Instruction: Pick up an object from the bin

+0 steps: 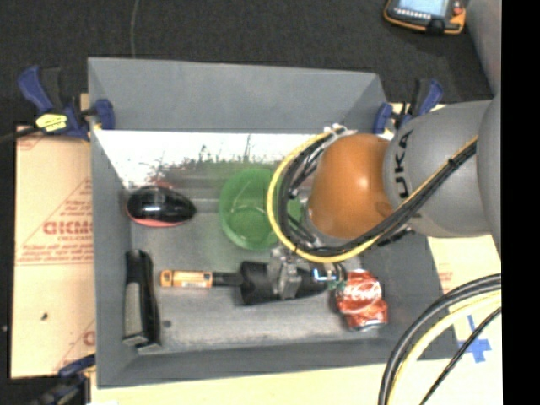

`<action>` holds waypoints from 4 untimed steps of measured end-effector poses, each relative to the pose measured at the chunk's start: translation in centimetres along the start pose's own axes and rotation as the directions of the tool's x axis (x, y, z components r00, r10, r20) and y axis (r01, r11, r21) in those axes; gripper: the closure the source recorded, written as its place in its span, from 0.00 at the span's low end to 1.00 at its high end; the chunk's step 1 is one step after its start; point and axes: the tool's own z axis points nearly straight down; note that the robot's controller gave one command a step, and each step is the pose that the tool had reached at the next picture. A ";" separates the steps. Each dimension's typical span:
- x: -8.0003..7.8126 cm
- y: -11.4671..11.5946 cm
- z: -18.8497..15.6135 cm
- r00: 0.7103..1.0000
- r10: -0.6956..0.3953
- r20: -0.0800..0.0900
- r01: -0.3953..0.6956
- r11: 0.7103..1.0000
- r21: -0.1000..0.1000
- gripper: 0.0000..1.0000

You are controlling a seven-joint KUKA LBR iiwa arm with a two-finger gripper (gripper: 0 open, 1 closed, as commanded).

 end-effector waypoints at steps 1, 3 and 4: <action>0.9 0.7 -5.7 0.999 -0.045 0.001 0.045 0.999 0.001 1.00; 0.1 5.4 -2.1 0.998 -0.060 0.012 0.060 0.998 -0.003 1.00; 1.3 -0.7 -1.2 1.000 -0.005 -0.001 0.005 1.000 0.004 1.00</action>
Offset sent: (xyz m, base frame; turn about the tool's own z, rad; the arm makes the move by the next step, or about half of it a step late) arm -0.0130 -0.0057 0.0091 -0.0060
